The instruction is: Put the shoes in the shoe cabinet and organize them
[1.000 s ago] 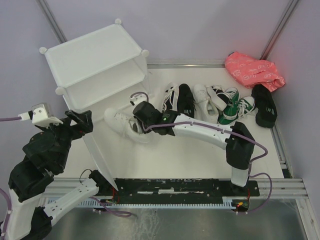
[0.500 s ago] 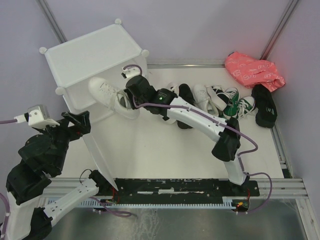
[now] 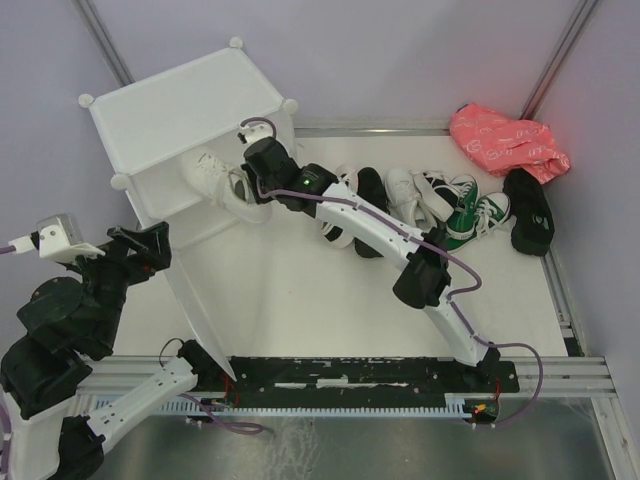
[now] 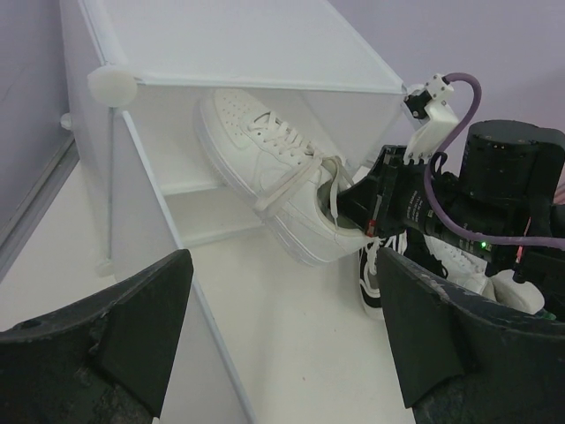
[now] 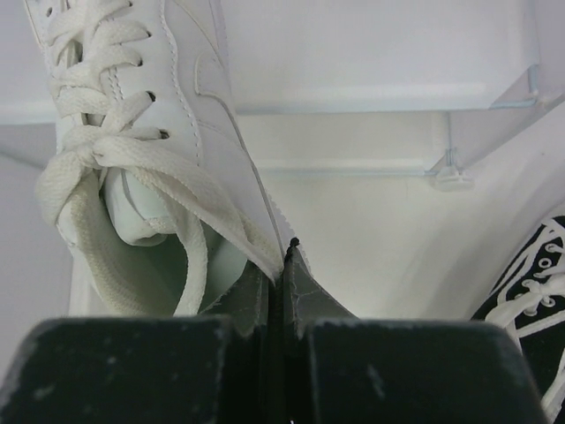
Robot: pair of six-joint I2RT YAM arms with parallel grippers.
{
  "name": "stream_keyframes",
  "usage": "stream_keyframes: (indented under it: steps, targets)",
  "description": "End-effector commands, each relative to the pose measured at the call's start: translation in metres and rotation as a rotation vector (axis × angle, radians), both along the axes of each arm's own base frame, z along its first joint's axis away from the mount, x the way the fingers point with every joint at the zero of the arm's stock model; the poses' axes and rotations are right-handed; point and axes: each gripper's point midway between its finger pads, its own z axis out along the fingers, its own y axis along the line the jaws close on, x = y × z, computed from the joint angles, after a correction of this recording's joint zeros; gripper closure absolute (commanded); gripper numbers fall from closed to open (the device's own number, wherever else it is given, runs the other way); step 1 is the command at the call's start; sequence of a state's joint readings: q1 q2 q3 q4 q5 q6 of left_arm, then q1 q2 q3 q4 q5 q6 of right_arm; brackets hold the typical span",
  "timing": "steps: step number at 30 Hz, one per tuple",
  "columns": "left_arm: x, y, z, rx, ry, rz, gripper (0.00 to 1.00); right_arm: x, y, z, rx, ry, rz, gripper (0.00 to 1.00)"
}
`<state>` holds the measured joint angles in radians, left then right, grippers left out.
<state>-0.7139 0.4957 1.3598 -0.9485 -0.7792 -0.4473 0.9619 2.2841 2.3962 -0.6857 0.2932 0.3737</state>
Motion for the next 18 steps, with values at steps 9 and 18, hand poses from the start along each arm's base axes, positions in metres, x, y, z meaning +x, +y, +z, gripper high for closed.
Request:
stream_keyframes:
  steps: [9, 18]
  targets:
    - [-0.012, 0.012, 0.013, -0.021, -0.031, 0.008, 0.12, 0.038, 0.037, 0.083, 0.288, -0.196, -0.061, 1.00]
    - [-0.013, 0.011, 0.019, -0.016, -0.033, -0.003, 0.12, 0.061, 0.027, 0.110, 0.393, -0.248, -0.127, 1.00]
